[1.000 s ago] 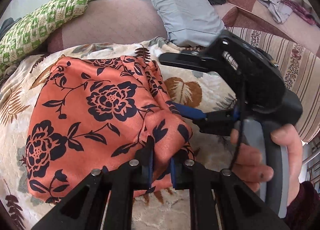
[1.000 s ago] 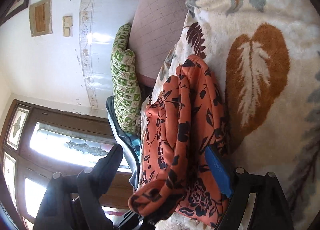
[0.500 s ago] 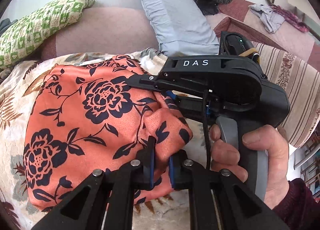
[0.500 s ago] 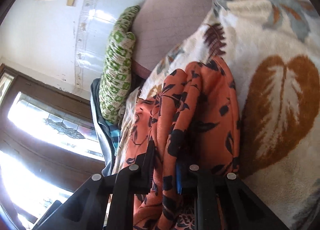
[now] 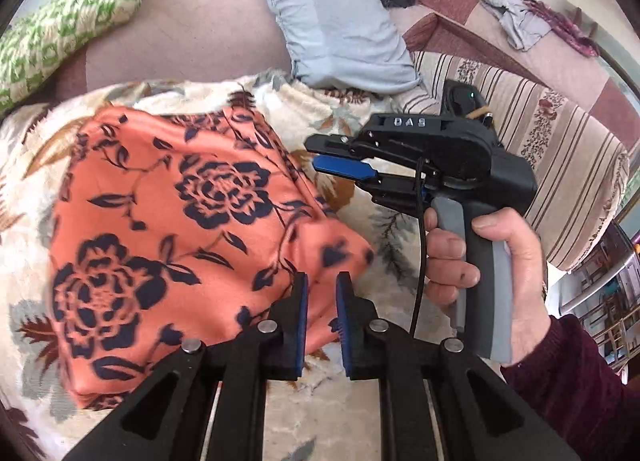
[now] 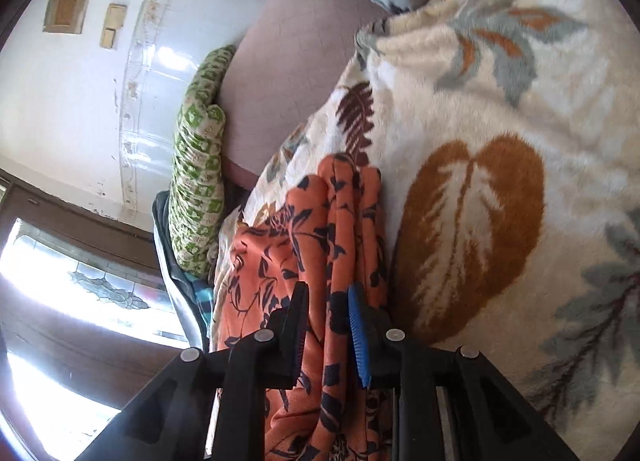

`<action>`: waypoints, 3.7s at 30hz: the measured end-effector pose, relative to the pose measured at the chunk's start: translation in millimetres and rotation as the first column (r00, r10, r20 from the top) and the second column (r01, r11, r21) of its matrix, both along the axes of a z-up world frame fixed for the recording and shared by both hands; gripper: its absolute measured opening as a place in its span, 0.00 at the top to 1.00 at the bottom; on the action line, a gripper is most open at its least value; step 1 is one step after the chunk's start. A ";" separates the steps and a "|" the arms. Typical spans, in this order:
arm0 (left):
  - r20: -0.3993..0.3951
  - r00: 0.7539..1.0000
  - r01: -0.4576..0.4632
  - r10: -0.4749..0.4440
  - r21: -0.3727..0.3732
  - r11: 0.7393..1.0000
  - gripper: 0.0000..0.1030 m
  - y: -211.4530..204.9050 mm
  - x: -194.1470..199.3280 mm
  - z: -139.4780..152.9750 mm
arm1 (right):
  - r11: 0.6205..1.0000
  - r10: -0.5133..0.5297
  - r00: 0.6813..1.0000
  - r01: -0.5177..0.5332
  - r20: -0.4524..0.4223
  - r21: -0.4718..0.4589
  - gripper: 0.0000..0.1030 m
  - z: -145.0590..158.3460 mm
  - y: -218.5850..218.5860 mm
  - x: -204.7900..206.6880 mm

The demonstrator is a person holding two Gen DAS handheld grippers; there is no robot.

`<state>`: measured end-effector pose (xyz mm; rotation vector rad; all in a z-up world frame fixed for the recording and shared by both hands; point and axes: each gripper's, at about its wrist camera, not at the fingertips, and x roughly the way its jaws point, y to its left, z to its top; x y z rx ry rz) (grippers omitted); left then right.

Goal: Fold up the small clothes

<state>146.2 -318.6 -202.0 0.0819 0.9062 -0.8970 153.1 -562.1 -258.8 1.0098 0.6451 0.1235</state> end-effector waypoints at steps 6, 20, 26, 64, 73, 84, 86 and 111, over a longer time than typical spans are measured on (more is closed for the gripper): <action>0.169 0.970 -0.180 0.174 0.019 0.983 0.60 57.8 16.4 31.4 | 0.981 0.157 0.985 -0.148 0.069 -0.126 0.77 44.6 37.7 5.9; 0.072 0.969 -0.245 0.235 0.310 0.919 0.60 78.7 50.3 -30.6 | 0.919 0.372 0.904 -0.391 -0.208 -0.053 0.83 -4.9 63.9 8.7; 0.160 0.960 -0.266 0.231 0.252 0.930 0.60 56.3 87.1 11.6 | 0.945 0.311 0.945 -0.318 -0.098 -0.072 0.80 8.9 55.3 10.4; 0.336 0.924 -0.305 0.185 0.352 0.885 0.52 23.3 94.3 -23.3 | 0.965 0.262 0.954 -0.260 -0.147 0.030 0.80 -12.0 53.7 33.3; 0.350 0.914 -0.330 0.204 0.353 0.875 0.49 31.1 85.3 -30.4 | 0.980 0.180 0.981 -0.186 -0.078 -0.076 0.78 10.1 65.1 42.8; 0.324 0.917 -0.341 0.234 0.330 0.880 0.41 39.1 90.4 -36.1 | 0.984 0.114 0.991 -0.122 -0.069 -0.128 0.80 11.4 68.4 58.7; 0.327 0.916 -0.340 0.231 0.330 0.881 0.41 39.3 90.4 -36.2 | 0.983 0.098 0.993 -0.106 -0.061 -0.152 0.80 16.1 69.2 64.0; 0.283 0.898 -0.407 0.338 0.237 0.882 0.25 62.2 105.3 -0.1 | 0.967 0.084 0.991 -0.106 -0.106 -0.232 0.79 23.7 54.5 46.2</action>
